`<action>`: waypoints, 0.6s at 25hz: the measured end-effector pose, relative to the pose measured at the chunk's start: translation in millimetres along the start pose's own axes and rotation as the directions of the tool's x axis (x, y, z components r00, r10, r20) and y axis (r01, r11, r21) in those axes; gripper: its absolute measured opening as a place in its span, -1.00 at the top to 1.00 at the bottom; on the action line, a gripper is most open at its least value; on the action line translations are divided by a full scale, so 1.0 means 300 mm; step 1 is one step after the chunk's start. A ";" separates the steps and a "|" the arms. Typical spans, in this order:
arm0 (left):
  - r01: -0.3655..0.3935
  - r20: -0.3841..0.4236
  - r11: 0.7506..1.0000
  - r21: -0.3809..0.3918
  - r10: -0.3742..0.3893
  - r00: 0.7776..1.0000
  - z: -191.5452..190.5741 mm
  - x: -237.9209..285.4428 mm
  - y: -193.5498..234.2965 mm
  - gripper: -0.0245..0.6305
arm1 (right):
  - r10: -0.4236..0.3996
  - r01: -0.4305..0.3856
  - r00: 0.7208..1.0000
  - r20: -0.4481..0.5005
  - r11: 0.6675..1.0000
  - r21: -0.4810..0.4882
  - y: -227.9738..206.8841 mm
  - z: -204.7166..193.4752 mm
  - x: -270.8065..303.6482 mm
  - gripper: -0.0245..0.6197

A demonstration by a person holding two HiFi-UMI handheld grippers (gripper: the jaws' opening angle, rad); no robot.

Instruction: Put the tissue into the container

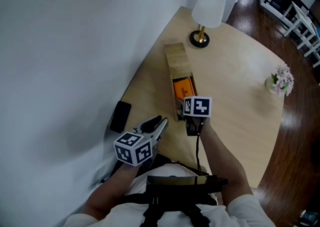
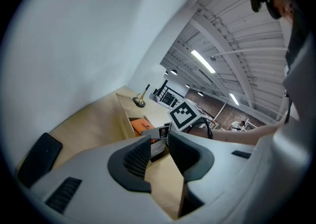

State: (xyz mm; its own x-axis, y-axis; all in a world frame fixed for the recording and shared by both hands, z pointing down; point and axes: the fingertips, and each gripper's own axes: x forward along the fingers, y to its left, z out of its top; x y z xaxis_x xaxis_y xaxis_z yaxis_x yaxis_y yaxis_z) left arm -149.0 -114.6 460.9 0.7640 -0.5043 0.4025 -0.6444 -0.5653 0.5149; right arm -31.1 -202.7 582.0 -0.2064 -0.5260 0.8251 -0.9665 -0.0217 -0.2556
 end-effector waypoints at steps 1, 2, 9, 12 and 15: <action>0.000 -0.001 1.000 -0.001 0.000 1.000 -0.001 0.000 -0.001 0.58 | 0.002 -0.002 1.000 -0.003 1.000 -0.002 -0.001 -0.002 -0.003 -0.26; 0.000 -0.001 1.000 -0.001 0.000 1.000 -0.004 0.000 -0.004 0.57 | 0.003 -0.003 1.000 -0.006 1.000 -0.004 -0.002 -0.005 -0.007 -0.26; 0.016 -0.016 1.000 0.004 -0.016 1.000 -0.024 0.018 -0.053 0.57 | 0.078 -0.078 0.996 0.046 0.997 0.005 -0.007 0.017 -0.063 -0.26; 0.035 -0.019 0.999 0.005 -0.034 0.999 -0.030 0.034 -0.086 0.58 | 0.147 -0.148 0.986 0.082 0.989 0.006 -0.007 0.009 -0.156 -0.26; 0.063 -0.027 0.998 0.001 -0.063 0.998 -0.050 0.062 -0.120 0.58 | 0.167 -0.165 0.981 0.100 0.986 -0.021 -0.063 -0.053 -0.268 -0.26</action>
State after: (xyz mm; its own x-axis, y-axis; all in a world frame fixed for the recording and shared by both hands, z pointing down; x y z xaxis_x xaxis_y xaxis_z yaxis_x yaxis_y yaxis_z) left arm -111.2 -93.9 461.2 0.8038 -0.4495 0.3897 -0.5948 -0.5966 0.5388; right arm 1.3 -146.6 528.6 -0.3485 -0.6042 0.7166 -0.9221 0.0839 -0.3777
